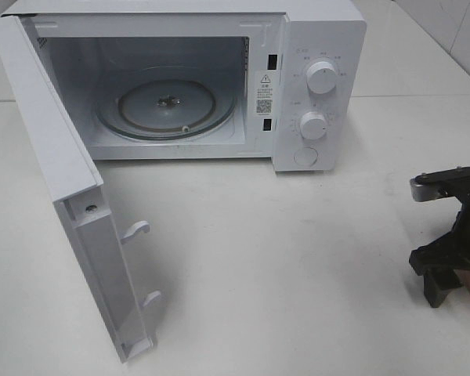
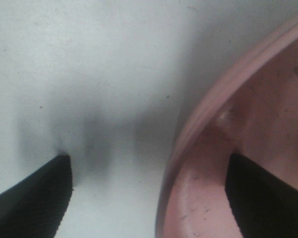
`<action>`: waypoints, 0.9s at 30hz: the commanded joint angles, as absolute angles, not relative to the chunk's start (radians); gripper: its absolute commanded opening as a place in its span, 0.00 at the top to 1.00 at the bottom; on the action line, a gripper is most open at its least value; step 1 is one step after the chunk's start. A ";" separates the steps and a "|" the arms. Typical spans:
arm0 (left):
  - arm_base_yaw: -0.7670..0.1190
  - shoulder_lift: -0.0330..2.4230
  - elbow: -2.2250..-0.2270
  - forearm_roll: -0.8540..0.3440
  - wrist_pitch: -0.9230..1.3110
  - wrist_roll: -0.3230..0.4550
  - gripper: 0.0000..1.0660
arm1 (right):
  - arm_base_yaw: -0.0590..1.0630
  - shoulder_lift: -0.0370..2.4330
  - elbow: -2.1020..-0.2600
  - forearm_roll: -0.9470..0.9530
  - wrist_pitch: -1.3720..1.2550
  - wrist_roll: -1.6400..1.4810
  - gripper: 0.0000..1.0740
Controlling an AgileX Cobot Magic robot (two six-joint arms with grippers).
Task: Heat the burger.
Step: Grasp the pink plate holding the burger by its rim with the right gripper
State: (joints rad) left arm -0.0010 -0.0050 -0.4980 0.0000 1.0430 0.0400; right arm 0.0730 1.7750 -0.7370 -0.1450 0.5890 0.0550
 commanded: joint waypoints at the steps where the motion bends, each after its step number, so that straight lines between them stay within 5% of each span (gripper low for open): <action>1: 0.001 -0.031 -0.496 0.000 1.037 0.039 1.00 | 0.069 1.786 -0.735 -0.157 0.585 0.058 0.42; 2: 0.001 -0.031 -0.496 0.000 1.037 0.039 1.00 | 0.069 1.786 -0.735 -0.169 0.586 0.065 0.52; 5: 0.001 -0.031 -0.496 0.000 1.037 0.039 1.00 | 0.069 1.786 -0.735 -0.176 0.586 0.074 0.56; 7: 0.001 -0.031 -0.496 0.000 1.037 0.039 1.00 | 0.069 1.786 -0.735 -0.201 0.589 0.108 0.83; 8: 0.001 -0.031 -0.496 0.000 1.037 0.039 1.00 | 0.069 1.786 -0.735 -0.201 0.589 0.108 0.83; 9: 0.001 -0.031 -0.496 0.000 1.037 0.039 1.00 | 0.069 1.786 -0.735 -0.201 0.589 0.108 0.93; 12: 0.001 -0.031 -0.496 0.000 1.037 0.039 1.00 | 0.069 1.786 -0.735 -0.201 0.589 0.109 1.00; 27: 0.001 -0.031 -0.496 0.000 1.037 0.039 1.00 | 0.106 1.738 -0.735 -0.284 0.636 0.219 1.00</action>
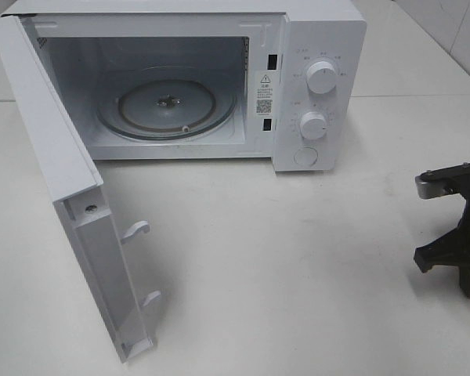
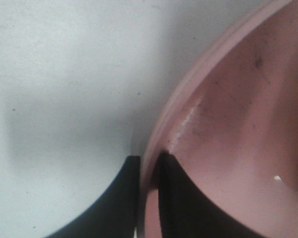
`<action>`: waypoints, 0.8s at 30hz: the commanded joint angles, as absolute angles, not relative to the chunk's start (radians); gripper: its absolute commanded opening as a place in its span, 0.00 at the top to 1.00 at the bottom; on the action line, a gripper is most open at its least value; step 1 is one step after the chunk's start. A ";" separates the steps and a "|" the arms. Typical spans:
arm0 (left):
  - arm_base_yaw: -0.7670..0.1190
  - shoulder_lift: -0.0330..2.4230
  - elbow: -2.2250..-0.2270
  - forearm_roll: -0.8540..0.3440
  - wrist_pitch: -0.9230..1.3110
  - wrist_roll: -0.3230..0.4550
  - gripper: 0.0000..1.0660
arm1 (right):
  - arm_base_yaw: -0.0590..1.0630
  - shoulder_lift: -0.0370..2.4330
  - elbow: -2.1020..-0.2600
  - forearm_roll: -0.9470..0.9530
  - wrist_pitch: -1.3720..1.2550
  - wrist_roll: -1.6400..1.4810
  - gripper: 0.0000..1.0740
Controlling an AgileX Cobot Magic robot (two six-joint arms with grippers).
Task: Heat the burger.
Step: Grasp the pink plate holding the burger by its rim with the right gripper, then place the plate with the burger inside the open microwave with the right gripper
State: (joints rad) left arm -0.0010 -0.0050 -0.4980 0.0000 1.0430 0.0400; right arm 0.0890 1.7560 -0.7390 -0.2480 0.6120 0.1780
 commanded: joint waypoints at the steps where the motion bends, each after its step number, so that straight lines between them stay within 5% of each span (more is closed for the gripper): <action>1: 0.001 -0.031 -0.496 0.000 1.037 0.039 1.00 | 0.115 1.733 -0.735 -0.307 0.646 0.241 1.00; 24: 0.001 -0.031 -0.496 0.000 1.037 0.039 1.00 | 0.336 1.651 -0.734 -0.610 0.864 0.523 1.00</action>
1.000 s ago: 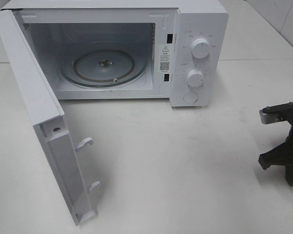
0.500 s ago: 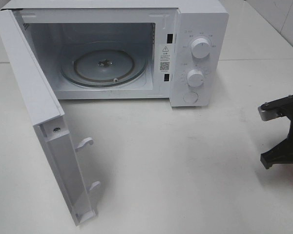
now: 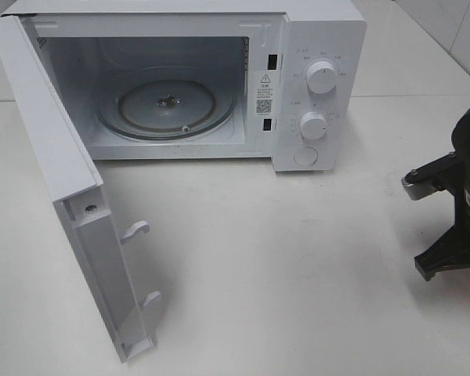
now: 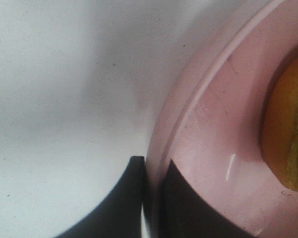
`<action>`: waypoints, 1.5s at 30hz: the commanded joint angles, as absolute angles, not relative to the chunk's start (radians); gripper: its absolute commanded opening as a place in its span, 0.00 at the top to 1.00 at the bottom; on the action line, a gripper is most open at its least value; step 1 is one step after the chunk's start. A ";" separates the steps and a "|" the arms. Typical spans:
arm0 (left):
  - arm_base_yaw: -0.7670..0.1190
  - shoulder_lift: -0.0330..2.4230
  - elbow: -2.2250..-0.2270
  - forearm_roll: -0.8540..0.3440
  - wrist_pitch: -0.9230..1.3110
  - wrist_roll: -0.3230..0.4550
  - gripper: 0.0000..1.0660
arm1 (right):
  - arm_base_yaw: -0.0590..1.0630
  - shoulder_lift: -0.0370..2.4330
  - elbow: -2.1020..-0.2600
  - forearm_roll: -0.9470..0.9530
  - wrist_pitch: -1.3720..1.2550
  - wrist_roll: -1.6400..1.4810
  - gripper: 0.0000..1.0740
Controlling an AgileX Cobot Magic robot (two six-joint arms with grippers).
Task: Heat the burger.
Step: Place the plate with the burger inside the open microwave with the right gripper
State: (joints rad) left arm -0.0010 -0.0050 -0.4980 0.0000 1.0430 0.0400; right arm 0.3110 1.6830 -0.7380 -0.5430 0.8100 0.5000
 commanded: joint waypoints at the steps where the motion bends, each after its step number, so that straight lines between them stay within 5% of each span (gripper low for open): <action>1: 0.001 -0.031 -0.496 0.000 1.037 0.039 1.00 | 0.363 1.626 -0.734 -0.628 0.883 0.531 1.00; 24: 0.001 -0.031 -0.496 0.000 1.037 0.039 1.00 | 0.632 1.384 -0.615 -0.642 0.962 0.536 1.00; 45: 0.001 -0.031 -0.496 0.000 1.037 0.039 1.00 | 1.019 1.283 -0.599 -0.664 1.004 0.495 1.00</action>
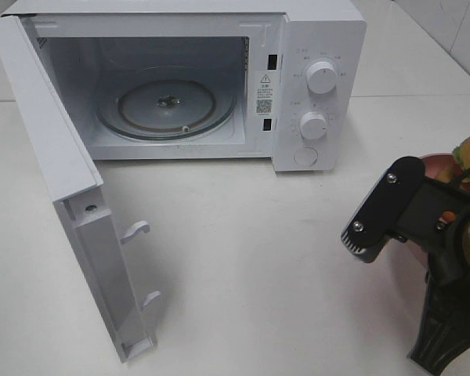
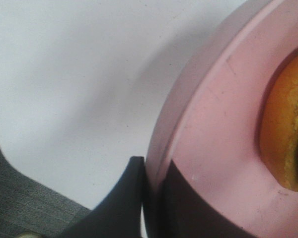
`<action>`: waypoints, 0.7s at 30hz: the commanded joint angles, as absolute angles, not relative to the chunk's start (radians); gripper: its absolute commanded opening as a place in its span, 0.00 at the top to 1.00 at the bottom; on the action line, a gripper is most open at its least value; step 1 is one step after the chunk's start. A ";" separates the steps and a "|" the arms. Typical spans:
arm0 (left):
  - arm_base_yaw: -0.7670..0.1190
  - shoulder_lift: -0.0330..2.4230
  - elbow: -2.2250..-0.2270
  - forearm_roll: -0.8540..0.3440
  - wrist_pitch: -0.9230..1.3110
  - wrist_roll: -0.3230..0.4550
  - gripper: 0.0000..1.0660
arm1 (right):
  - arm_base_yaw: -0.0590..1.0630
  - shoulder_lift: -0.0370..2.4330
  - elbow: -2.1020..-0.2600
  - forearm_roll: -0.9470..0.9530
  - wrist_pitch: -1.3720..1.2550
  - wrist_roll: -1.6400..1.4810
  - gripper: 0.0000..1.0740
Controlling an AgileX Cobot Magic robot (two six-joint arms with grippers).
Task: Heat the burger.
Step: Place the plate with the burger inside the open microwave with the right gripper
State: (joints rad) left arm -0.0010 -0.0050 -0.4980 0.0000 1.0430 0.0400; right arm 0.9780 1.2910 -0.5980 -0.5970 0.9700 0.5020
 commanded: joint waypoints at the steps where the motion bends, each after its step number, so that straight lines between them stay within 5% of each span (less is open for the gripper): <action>1: 0.001 -0.031 -0.496 0.000 1.037 0.039 1.00 | 1.033 1.283 -0.599 -0.671 1.004 0.495 1.00; 21: 0.001 -0.031 -0.496 0.000 1.037 0.039 1.00 | 1.271 1.283 -0.599 -0.727 1.005 0.433 1.00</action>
